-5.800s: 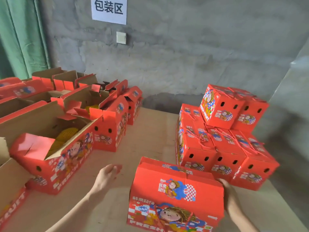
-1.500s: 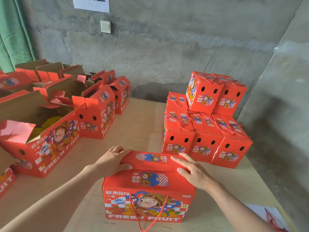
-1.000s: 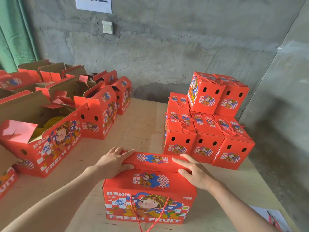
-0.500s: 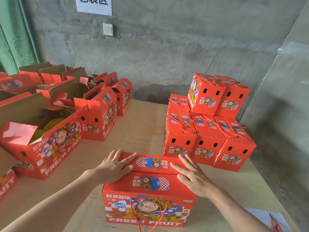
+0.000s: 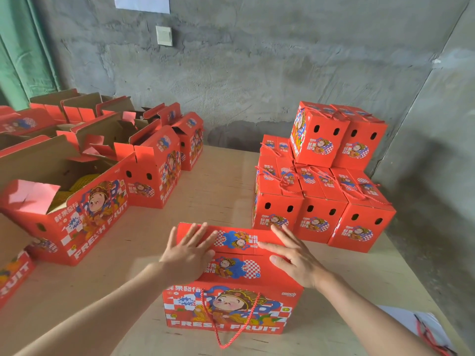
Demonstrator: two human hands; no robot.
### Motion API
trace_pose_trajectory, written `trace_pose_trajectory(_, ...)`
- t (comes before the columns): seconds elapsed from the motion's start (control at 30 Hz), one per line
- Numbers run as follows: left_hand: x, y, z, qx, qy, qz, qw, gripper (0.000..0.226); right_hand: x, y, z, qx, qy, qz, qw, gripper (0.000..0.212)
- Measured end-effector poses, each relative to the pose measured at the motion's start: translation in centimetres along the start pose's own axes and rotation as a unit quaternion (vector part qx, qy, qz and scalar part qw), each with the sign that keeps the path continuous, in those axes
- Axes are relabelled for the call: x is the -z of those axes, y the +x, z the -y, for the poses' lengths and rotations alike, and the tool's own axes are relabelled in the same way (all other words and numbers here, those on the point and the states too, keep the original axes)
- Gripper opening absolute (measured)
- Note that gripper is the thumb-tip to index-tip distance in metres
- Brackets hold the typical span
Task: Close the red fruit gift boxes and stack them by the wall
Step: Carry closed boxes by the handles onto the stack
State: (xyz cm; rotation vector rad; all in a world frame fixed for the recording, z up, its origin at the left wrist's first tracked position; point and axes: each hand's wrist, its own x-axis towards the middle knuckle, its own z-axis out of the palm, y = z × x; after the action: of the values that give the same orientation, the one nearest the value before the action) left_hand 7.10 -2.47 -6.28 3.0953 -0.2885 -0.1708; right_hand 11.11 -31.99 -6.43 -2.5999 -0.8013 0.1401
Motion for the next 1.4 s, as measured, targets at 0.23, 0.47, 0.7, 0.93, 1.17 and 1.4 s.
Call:
trace_pose_trajectory(0.23,-2.1,-2.6,-8.1,0.026,-0.057,-0.072,0.995,0.06,0.3,0.4,0.6,-0.008,0.017,-0.057,0.998,0.036)
trace_pose_trajectory(0.47,-0.6,-1.8,-3.4,-0.097,-0.05,-0.146,0.983,0.064,-1.9,-1.0,2.6,-0.029,-0.051,-0.137,0.989,0.041)
trace_pose_trajectory(0.7,-0.2,0.4,4.0,0.039,0.013,-0.079,0.996,0.065,-3.7,-3.6,4.3,0.031,-0.052,-0.054,0.997,0.076)
trace_pose_trajectory(0.93,-1.7,-2.3,-4.0,0.188,-0.482,-0.212,0.829,0.076,-5.2,-3.0,5.1,0.103,-0.047,-0.102,0.988,0.089)
trace_pose_trajectory(1.17,-3.6,-4.0,-7.3,0.16,-0.519,-0.264,0.798,0.071,-7.5,-2.2,6.5,0.102,-0.083,-0.267,0.955,0.062)
trace_pose_trajectory(1.4,-1.9,-1.9,-1.7,0.146,-0.569,-0.21,0.782,0.064,-9.3,0.5,10.4,0.021,0.023,-0.285,0.958,0.057)
